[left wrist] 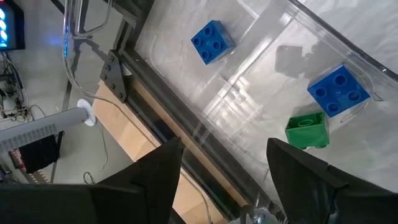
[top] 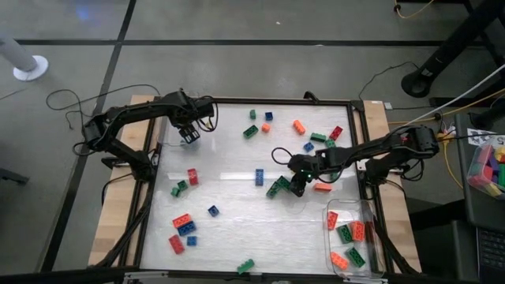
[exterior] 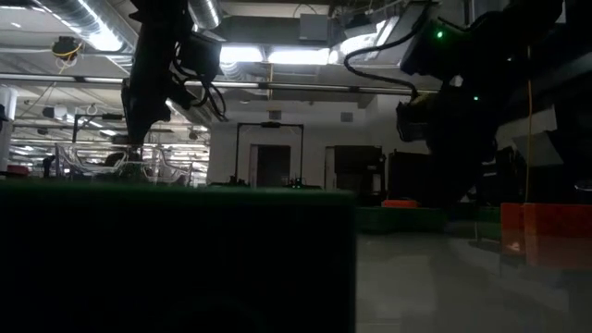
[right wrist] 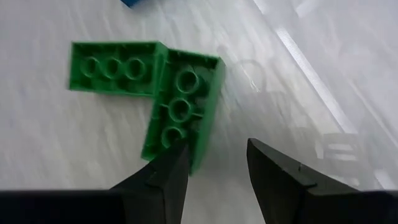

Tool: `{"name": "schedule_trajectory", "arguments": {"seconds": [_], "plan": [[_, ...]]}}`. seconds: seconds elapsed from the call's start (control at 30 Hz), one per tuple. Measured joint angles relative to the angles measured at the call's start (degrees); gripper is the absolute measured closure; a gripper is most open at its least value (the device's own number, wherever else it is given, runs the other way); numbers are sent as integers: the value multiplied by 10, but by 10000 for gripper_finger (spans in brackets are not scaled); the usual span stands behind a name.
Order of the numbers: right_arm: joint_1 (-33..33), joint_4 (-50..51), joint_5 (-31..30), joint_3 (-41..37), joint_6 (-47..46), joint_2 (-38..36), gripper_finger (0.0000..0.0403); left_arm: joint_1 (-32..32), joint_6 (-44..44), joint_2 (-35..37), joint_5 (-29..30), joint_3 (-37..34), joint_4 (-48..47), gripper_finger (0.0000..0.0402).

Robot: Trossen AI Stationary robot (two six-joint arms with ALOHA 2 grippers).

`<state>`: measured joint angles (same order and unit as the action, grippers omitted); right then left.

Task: Sort blocks by size
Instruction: Put the 8 stud green game piece into the bottom transparent bin

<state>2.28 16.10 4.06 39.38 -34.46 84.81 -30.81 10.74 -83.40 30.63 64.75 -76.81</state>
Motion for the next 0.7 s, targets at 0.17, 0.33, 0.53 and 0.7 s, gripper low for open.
{"name": "schedule_trajectory", "arguments": {"seconds": [0.17,0.33,0.53,0.7], "plan": [[0,-8,1,1,0,27,242,0,0,0,-1,0,3,178],[0,-22,2,2,0,46,242,0,-2,0,-2,0,16,178],[-1,-36,15,1,2,45,294,1,-2,0,-8,0,28,178],[-1,-27,35,-1,17,26,384,1,0,4,-17,0,31,178]]}}
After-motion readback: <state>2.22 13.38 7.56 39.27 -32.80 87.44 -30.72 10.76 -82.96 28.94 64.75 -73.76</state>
